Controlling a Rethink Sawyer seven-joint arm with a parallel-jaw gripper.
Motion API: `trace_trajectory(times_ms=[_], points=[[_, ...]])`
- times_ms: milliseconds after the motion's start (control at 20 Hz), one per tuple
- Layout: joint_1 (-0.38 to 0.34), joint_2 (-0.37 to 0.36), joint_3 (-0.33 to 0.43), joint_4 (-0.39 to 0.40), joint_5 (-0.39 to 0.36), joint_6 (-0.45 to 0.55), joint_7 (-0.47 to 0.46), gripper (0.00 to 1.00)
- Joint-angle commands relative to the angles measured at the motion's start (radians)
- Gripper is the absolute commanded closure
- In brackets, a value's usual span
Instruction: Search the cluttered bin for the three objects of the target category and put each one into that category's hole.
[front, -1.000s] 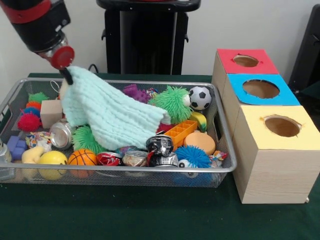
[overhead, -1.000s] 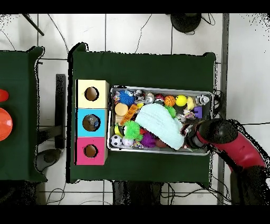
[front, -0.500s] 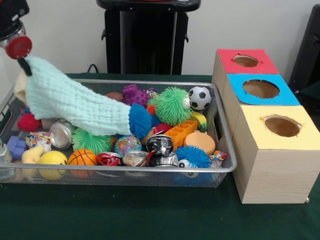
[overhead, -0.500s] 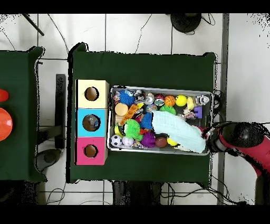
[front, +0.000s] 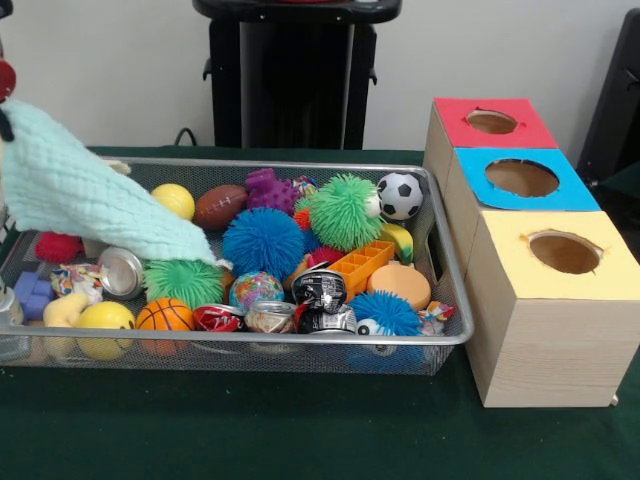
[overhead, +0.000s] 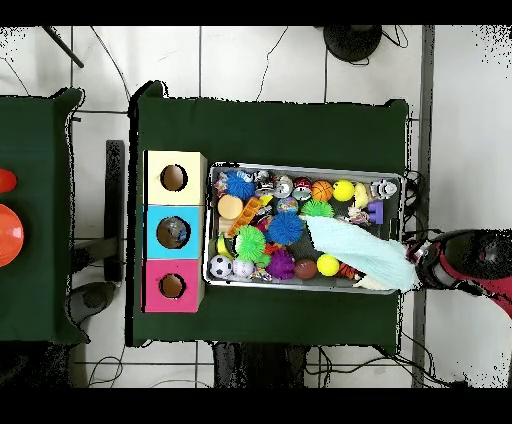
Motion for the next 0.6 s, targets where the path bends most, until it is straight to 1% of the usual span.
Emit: trace_trajectory(times_ms=[50, 200, 300, 400, 500, 600], points=[[-0.011, 0.007, 0.097, -0.061, -0.071, 0.1, -0.197, 1.0], [0.001, 0.029, 0.107, -0.038, -0.063, 0.048, -0.147, 1.0], [0.009, 0.059, 0.12, -0.018, -0.05, -0.011, -0.105, 1.0], [0.02, 0.09, 0.132, -0.011, -0.032, -0.046, -0.067, 1.0], [0.028, 0.112, 0.143, -0.009, -0.013, -0.058, -0.041, 1.0], [0.034, 0.12, 0.152, 0.0, 0.006, -0.059, -0.02, 1.0]])
